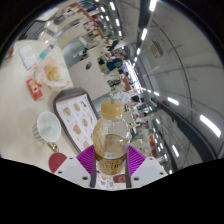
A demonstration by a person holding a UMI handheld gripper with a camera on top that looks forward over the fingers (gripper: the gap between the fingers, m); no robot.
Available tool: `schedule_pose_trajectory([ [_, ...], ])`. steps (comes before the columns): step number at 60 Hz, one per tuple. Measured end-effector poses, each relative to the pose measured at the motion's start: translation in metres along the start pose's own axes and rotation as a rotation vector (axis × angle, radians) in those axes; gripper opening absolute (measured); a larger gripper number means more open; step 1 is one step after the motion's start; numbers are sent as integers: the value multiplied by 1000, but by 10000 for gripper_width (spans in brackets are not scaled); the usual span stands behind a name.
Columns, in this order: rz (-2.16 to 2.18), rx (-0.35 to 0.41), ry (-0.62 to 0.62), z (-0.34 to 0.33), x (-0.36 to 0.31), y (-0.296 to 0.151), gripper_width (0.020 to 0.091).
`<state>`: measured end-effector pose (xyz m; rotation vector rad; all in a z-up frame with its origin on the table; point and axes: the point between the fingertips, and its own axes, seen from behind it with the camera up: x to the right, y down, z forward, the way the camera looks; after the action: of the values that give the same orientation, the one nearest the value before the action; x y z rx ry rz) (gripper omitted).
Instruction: Pour water
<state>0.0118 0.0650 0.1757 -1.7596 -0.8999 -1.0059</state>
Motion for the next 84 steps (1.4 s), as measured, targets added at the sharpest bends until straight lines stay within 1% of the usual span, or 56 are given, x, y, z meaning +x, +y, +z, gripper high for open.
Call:
schedule_pose_trajectory([
  [4, 222, 6, -55, -3, -8, 2, 392],
  [10, 560, -6, -183, -5, -27, 14, 389],
  [12, 639, -19, -213, -3, -40, 17, 391],
  [19, 862, -15, -303, 2, -63, 28, 390],
  [24, 982, -28, -343, 9, -80, 36, 391],
  [31, 1058, -56, -358, 20, -104, 48, 391],
  [35, 1089, -85, -380, 23, -120, 56, 400],
  [36, 1097, -79, -376, 22, -122, 56, 403],
  [37, 1108, -52, -363, 23, -118, 54, 405],
  [40, 1104, -43, -362, 21, -119, 55, 413],
  [46, 1101, -37, -359, 19, -120, 56, 473],
  [49, 1099, -53, -372, 16, -121, 58, 508],
  [50, 1098, -67, -382, 15, -124, 59, 537],
  [52, 1104, -91, -396, 12, -127, 60, 627],
  [54, 1113, -101, -407, 7, -127, 59, 743],
  [56, 1121, -102, -419, 1, -125, 56, 830],
  [57, 1124, -104, -420, -2, -123, 55, 860],
  [61, 1127, -122, -417, -19, -116, 53, 841],
  [68, 1093, -160, -393, -58, -101, 48, 850],
  [77, 1044, -221, -371, -125, -92, 36, 851],
  [84, 1033, -244, -364, -176, -89, 23, 850],
])
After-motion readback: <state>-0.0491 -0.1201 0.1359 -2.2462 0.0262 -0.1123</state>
